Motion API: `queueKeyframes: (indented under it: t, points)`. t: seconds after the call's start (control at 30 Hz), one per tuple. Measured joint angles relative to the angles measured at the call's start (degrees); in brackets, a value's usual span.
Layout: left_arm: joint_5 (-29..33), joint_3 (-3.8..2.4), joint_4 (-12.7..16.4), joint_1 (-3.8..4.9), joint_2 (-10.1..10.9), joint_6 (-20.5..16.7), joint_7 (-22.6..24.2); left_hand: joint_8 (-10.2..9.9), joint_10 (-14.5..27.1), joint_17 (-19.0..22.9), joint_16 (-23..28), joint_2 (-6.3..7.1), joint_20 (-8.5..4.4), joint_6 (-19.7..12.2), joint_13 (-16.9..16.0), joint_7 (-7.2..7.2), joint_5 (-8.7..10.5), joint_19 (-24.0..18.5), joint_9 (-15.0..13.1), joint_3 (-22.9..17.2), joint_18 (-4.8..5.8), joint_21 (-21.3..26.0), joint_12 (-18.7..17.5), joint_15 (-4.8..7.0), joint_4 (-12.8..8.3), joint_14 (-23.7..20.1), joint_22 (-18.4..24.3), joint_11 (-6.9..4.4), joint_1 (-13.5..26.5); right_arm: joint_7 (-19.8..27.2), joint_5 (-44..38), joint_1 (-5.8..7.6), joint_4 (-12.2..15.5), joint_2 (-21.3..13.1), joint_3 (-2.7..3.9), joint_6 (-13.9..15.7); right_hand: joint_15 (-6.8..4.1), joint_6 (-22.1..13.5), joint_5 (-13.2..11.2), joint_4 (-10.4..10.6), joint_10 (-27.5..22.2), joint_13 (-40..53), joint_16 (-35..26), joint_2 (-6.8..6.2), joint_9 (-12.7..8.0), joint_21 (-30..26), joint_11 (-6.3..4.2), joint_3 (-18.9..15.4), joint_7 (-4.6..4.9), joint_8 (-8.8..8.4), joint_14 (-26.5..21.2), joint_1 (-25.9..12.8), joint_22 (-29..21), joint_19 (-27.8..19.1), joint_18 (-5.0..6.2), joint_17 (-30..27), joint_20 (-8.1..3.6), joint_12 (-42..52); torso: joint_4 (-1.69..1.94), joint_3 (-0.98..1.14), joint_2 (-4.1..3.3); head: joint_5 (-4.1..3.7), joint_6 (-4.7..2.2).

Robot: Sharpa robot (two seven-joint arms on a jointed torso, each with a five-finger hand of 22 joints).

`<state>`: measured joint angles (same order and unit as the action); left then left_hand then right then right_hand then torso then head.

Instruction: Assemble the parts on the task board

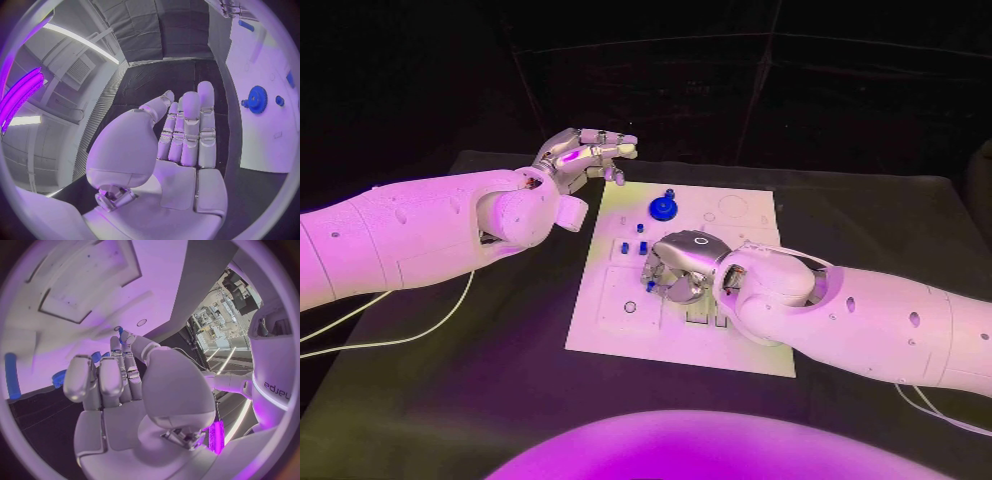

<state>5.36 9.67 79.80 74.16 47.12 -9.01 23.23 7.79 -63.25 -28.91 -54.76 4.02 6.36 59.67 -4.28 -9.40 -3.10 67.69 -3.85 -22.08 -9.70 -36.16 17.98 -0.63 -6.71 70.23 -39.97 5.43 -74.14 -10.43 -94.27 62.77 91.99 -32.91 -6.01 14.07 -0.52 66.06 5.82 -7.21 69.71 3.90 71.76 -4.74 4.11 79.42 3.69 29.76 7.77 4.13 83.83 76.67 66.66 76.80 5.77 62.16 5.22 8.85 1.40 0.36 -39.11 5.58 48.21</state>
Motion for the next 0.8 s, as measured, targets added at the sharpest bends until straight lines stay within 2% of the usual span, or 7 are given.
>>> queueKeyframes:
  t: [0.43,0.8]
  points:
    - [0.0,0.00,-0.1,0.00,0.0,0.2,0.0,0.0,0.0,0.0,0.0,0.00,0.00,0.0,0.0,0.00,0.00,0.0,0.0,0.0,0.00,0.0,0.0,0.00,0.0,0.0,0.0,0.00,0.0,0.0,-0.4,-0.10,-0.2,-0.3,0.00,-0.1,0.00,0.0,0.0,0.0,0.0,0.0,0.0,0.00,0.0,0.0,0.00,0.0,-0.02,-0.03,0.0,0.0,0.0,0.0,0.00,0.0,0.00,0.0,-0.03,-0.01,0.05,0.20,0.34]
    - [0.0,0.00,-0.2,0.00,0.0,0.4,0.0,0.0,0.2,0.1,0.0,0.00,0.00,0.0,0.0,0.00,0.00,0.0,0.0,0.2,0.00,0.0,0.0,0.00,-0.2,0.0,0.1,-0.20,0.0,-0.1,-0.7,-0.12,-0.1,-0.4,-0.01,-0.1,0.00,0.0,0.0,0.0,0.0,0.0,0.0,0.00,-0.1,0.0,0.00,0.0,-0.04,-0.03,0.0,0.0,0.0,0.0,0.00,-0.2,0.00,0.0,-0.09,-0.02,0.08,0.18,0.30]
